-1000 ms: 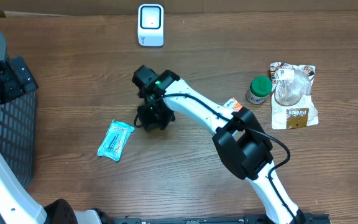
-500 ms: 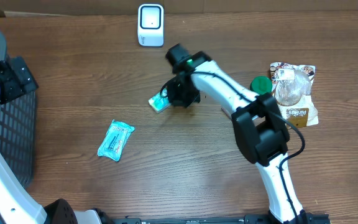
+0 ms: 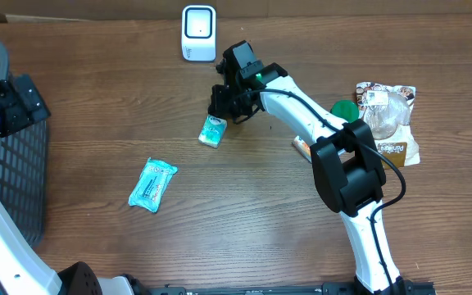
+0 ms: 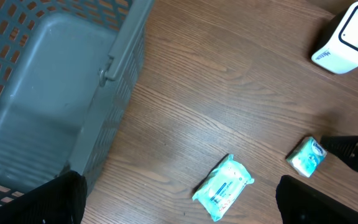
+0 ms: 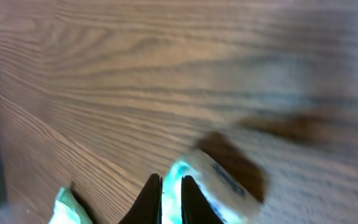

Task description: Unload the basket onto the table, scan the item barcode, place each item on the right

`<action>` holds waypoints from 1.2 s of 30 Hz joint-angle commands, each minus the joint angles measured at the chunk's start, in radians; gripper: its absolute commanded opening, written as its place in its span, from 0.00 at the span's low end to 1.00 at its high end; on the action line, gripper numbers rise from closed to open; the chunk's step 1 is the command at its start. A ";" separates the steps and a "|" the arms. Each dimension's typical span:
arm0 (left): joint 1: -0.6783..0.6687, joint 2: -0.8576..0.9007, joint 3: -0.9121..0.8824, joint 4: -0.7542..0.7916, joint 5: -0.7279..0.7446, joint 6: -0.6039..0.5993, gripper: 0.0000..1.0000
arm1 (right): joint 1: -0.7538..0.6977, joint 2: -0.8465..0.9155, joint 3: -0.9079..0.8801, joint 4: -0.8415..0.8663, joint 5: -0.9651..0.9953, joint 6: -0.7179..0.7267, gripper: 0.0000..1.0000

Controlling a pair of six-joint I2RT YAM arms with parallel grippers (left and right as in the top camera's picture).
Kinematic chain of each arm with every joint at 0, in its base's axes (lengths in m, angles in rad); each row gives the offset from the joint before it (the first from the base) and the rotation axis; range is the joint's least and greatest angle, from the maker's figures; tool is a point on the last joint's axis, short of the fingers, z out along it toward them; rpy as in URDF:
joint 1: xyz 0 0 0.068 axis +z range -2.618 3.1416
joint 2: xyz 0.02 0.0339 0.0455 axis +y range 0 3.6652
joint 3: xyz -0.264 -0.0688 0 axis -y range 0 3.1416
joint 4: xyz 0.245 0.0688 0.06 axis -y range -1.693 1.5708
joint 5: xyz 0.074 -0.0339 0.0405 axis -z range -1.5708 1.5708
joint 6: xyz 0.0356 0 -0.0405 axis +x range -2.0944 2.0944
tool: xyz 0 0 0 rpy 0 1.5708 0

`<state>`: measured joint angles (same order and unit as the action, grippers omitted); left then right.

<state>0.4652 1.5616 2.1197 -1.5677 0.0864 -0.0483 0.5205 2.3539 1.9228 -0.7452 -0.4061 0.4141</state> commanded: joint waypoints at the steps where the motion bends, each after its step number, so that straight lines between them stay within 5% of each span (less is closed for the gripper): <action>1: -0.002 0.003 0.010 0.001 0.011 0.016 1.00 | -0.051 -0.003 0.005 -0.041 0.046 -0.013 0.08; 11: -0.002 0.003 0.010 0.001 0.011 0.016 1.00 | -0.137 -0.003 0.008 -0.166 0.058 0.005 0.08; 23: -0.002 0.003 0.010 0.001 0.011 0.016 1.00 | -0.003 0.044 0.006 -0.180 0.116 0.110 0.06; 29: -0.002 0.003 0.010 0.001 0.011 0.016 1.00 | 0.048 0.044 0.006 -0.007 -0.067 -0.144 0.06; 36: -0.002 0.003 0.010 0.001 0.011 0.016 1.00 | 0.042 0.043 0.052 -0.035 -0.051 -0.162 0.07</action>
<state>0.4652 1.5616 2.1197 -1.5677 0.0864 -0.0483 0.5735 2.3989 1.9240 -0.7567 -0.4332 0.2989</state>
